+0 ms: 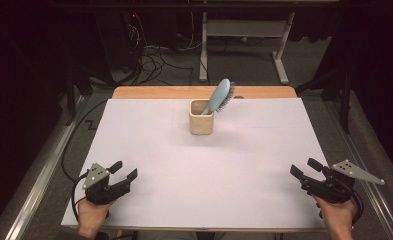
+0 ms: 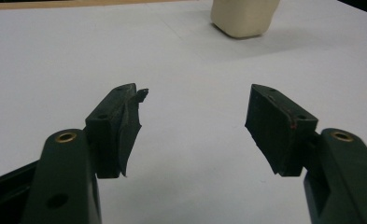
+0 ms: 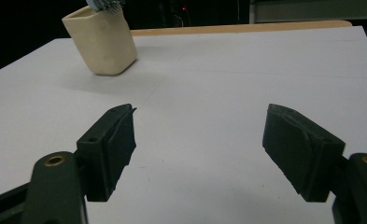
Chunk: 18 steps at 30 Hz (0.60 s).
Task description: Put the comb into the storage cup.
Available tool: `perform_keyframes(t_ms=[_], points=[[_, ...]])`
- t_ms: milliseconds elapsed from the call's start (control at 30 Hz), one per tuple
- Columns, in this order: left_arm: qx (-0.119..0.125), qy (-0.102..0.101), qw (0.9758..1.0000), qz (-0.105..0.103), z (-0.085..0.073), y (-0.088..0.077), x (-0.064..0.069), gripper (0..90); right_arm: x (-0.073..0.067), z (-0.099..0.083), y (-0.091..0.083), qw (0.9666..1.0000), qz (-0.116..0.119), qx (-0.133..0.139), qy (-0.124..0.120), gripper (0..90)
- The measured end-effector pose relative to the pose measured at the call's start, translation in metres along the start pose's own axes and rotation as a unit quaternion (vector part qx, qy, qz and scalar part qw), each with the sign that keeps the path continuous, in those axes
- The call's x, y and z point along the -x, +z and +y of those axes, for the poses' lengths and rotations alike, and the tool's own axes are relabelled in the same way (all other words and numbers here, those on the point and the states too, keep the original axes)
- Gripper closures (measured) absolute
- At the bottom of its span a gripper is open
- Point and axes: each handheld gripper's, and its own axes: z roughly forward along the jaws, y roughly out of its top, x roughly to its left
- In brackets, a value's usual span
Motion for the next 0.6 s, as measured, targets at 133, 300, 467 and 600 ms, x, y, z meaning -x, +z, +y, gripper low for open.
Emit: perform_keyframes(t_ms=[133, 300, 467, 600], points=[[0.0, 0.0, 1.0, 0.0, 0.0, 0.0, 0.0, 35.5, 0.001, -0.002, 0.0, 1.0, -0.004, 0.001, 0.002, 26.1], [0.0, 0.0, 1.0, 0.0, 0.0, 0.0, 0.0, 35.5, 0.004, -0.006, -0.001, 0.9999, -0.011, -0.001, 0.004, 26.0], [0.001, -0.001, 1.0, 0.001, 0.0, 0.0, 0.0, 35.5, 0.007, -0.011, -0.001, 0.9998, -0.017, -0.005, 0.009, 26.0], [0.001, -0.002, 1.0, 0.0, 0.0, 0.0, 0.0, 35.5, 0.009, -0.014, -0.001, 0.9997, -0.021, -0.006, 0.01, 26.0]])
